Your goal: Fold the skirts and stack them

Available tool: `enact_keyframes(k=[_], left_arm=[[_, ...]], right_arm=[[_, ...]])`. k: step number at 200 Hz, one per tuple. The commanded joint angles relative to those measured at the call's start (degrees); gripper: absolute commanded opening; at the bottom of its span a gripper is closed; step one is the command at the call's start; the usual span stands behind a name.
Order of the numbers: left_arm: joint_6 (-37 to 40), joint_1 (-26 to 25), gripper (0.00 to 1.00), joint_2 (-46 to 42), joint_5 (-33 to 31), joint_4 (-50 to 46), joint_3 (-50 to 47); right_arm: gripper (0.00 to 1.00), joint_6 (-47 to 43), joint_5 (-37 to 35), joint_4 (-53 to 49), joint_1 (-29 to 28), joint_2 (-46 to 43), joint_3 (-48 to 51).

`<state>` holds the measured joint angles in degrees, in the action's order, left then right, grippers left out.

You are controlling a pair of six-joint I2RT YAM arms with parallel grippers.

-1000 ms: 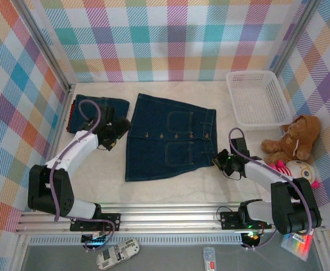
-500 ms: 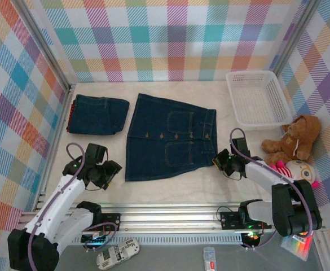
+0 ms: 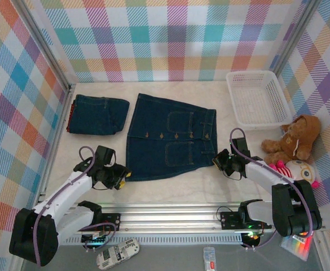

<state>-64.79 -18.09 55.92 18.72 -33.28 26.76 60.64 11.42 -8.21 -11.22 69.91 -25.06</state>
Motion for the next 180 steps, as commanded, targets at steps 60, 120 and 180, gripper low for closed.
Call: enact_keyframes(k=[60,120,180], left_arm=[[-1.9,-1.5,0.41,2.9,-2.0,4.9,-1.7],[-2.2,-2.5,0.39,5.8,-3.8,7.8,-1.8],[-1.7,-3.2,0.39,8.7,-3.7,8.0,-1.5]], right_arm=[[0.0,0.0,0.4,-0.5,-0.1,-0.1,-0.3],[0.0,0.4,0.0,-1.0,-0.1,-1.4,0.3],[0.0,1.0,-0.3,-1.4,-0.1,-2.1,0.7]])
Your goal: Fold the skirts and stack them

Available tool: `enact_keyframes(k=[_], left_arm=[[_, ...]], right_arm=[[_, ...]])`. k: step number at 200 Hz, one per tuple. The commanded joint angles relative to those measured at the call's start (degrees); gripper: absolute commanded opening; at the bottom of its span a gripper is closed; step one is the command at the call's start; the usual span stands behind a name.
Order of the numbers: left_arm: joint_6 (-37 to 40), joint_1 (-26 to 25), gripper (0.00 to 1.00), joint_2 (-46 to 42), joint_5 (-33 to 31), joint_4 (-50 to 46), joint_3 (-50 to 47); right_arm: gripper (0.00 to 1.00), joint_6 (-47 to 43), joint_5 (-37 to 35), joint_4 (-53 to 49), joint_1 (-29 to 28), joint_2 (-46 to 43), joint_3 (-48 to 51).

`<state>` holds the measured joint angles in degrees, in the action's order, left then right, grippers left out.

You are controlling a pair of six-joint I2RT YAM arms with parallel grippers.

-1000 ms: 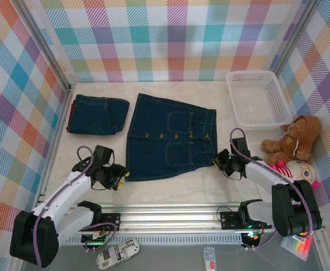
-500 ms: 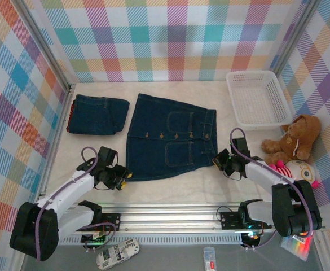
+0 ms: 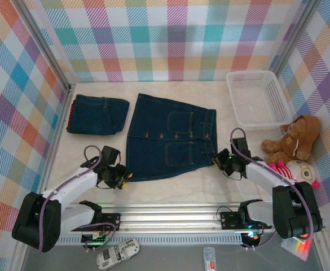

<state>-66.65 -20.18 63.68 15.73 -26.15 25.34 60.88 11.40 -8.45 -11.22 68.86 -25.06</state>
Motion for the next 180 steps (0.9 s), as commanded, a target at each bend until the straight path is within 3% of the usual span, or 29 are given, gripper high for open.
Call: enact_keyframes(k=[1,31,88,134,180], left_arm=[[0.1,-1.1,0.39,0.9,-0.7,0.9,-0.1],[0.2,-1.7,0.35,2.5,-0.3,2.1,0.1],[0.3,-2.6,0.0,1.0,-1.8,-3.0,0.7],[2.2,-2.5,0.0,-8.0,-6.3,-15.3,5.7],[7.6,0.4,0.0,-8.7,-15.8,-21.2,25.3]], right_arm=[[0.0,0.7,-0.3,-1.2,-0.1,-1.1,0.7],[0.0,0.9,-0.4,-1.3,-0.1,-1.3,0.7],[0.0,1.2,-0.8,-3.9,-0.1,-4.2,1.2],[0.0,3.1,-0.2,-9.6,-0.1,-10.6,1.6],[0.0,8.5,-5.7,-8.9,-0.1,-19.7,-2.7]])
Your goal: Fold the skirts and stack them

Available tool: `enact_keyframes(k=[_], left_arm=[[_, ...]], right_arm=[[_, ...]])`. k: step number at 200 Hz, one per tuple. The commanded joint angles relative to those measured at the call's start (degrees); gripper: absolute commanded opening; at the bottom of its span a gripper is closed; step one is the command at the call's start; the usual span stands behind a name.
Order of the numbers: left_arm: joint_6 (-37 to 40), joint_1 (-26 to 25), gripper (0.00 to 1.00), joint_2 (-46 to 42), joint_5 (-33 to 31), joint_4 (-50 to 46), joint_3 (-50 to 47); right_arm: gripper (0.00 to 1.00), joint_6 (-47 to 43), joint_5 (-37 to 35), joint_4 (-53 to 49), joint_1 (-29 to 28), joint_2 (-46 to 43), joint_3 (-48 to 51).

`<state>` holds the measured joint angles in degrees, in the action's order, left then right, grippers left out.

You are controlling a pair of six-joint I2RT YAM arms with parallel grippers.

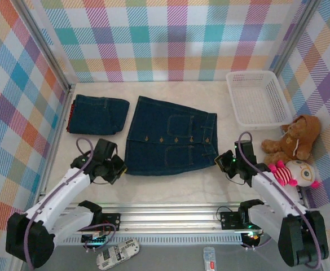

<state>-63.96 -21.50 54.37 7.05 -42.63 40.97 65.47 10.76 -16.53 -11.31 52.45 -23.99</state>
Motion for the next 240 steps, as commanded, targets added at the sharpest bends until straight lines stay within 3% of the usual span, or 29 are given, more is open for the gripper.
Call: enact_keyframes(k=[1,34,69,131,240], left_arm=[[5.2,1.8,0.0,0.9,-7.2,-4.7,10.1],[14.7,4.7,0.0,9.2,-10.2,-1.2,24.6],[21.0,6.2,0.0,18.5,-11.9,5.9,34.8],[29.6,8.0,0.0,35.7,-12.2,9.2,52.2],[32.2,9.6,0.0,54.4,-8.6,7.4,67.1]], right_arm=[[0.0,3.9,-5.4,-0.8,0.0,-3.4,-4.0],[0.0,7.3,-12.1,3.6,0.0,-3.3,-7.9],[0.0,8.1,-15.9,8.8,0.0,4.0,-12.8],[0.03,9.9,-20.6,3.7,0.0,18.8,-27.0],[0.05,4.1,-23.1,2.0,0.0,37.6,-40.0]])
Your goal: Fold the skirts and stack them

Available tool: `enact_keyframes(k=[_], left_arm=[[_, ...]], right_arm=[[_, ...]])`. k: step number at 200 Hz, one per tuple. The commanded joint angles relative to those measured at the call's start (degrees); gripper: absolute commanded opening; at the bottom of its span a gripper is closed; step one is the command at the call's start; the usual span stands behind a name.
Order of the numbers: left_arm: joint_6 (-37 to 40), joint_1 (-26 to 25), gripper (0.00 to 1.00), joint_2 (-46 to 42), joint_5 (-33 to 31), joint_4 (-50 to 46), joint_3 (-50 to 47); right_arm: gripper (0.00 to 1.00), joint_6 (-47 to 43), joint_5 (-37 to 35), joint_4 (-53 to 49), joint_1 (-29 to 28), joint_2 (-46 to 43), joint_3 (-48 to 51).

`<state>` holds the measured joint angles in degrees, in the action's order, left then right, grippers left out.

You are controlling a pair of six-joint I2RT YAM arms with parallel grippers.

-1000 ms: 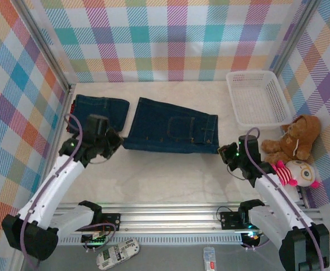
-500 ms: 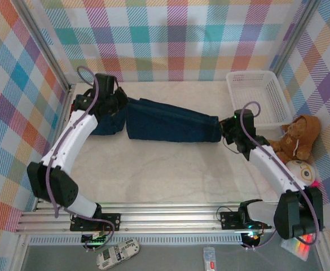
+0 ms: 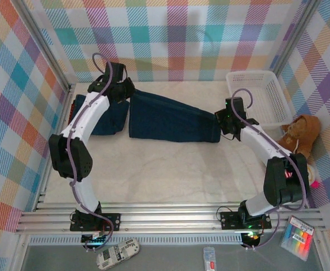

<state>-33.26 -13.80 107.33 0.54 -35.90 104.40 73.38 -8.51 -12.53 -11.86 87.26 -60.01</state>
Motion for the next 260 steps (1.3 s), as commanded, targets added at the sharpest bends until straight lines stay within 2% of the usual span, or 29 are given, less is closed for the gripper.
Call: enact_keyframes(k=[1,34,62,74,84,100,111,121,135,147,191,230,260], left_arm=[[1.5,1.9,0.0,1.5,-2.2,0.7,3.7],[2.4,2.3,0.0,7.2,-2.9,3.4,6.1],[2.2,2.3,0.0,15.7,-0.4,1.0,13.7],[2.0,2.3,0.0,19.1,0.1,-0.8,18.0],[2.1,2.3,0.01,22.2,-0.4,-3.0,21.9],[2.1,2.3,0.29,26.7,0.1,-7.7,29.0],[2.1,2.3,0.57,28.2,2.2,-10.1,32.1],[2.0,2.2,0.75,27.9,4.0,-10.8,32.2],[1.9,1.6,0.93,26.3,5.4,-11.5,30.8],[1.9,1.0,0.97,24.8,7.5,-11.4,28.6],[-1.5,-2.7,0.99,24.0,21.2,-6.1,20.4],[-4.0,-4.2,1.0,29.3,21.5,-7.0,19.9],[-3.6,-4.2,1.0,28.1,20.2,-5.4,12.6]], right_arm=[[0.05,-4.0,-3.9,-2.1,0.5,2.9,-4.1],[0.05,-5.7,-3.4,-1.7,0.5,9.2,-7.8],[0.06,-5.7,-2.7,-2.2,0.5,14.6,-12.3],[0.1,-5.9,-2.6,-2.0,0.5,16.5,-13.9],[0.17,-6.0,-2.6,-2.2,0.5,17.9,-15.3],[0.31,-7.3,-1.9,-2.0,0.5,18.8,-16.8],[0.43,-8.3,-0.8,-1.2,0.5,18.2,-16.6],[0.55,-9.1,0.5,-0.9,0.5,17.0,-16.3],[0.75,-10.3,1.6,-0.9,0.4,15.2,-15.5],[1.0,-11.7,2.9,-0.5,0.0,13.8,-14.7],[0.99,-19.3,5.1,-2.0,-4.0,15.3,-16.0],[0.99,-23.2,16.6,-2.1,-4.3,22.1,-18.8],[0.99,-26.9,20.9,-2.4,-4.3,25.2,-18.5]])
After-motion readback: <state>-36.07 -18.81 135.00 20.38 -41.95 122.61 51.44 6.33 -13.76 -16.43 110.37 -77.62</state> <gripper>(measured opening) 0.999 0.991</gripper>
